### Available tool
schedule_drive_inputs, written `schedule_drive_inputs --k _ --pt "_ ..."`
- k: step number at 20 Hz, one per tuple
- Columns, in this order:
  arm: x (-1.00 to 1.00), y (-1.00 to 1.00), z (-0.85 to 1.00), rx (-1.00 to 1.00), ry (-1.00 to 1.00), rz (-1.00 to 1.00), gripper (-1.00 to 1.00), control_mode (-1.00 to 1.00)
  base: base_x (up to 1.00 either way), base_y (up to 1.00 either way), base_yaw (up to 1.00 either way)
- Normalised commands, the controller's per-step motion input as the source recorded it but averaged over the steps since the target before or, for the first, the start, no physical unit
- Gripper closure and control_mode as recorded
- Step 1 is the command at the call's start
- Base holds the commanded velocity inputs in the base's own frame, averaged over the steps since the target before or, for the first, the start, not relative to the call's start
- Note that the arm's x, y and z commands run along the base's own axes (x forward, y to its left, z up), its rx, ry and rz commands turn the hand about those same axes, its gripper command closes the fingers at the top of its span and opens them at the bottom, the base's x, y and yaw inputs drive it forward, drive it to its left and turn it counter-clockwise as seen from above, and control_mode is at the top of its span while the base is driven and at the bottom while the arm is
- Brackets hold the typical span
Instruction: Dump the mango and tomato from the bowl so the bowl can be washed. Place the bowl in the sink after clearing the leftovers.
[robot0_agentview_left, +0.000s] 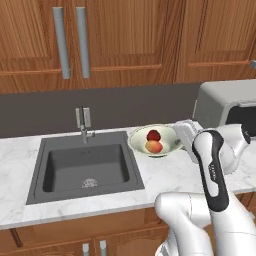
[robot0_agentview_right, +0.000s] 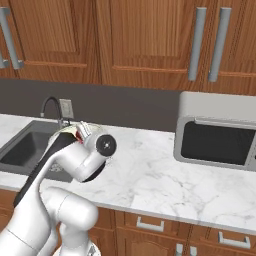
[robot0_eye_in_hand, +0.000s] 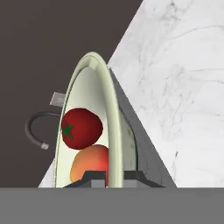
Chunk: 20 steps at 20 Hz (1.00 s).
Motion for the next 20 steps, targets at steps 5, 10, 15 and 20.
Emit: schedule_drive_inputs --k 5,10,15,20 --pt "0.29 0.28 -0.49 -0.2 0.1 0.08 1.0 -1.0 0.0 0.0 0.0" --pt "0.04 0.05 -0.6 -0.17 0.09 0.1 1.0 -1.0 0.0 0.0 0.0" --pt "0.28 0.34 -0.13 -0.15 0.02 0.05 1.0 -1.0 0.0 0.0 0.0" --pt "0.38 0.42 0.0 -0.09 0.0 0.0 1.0 -1.0 0.0 0.0 0.0"
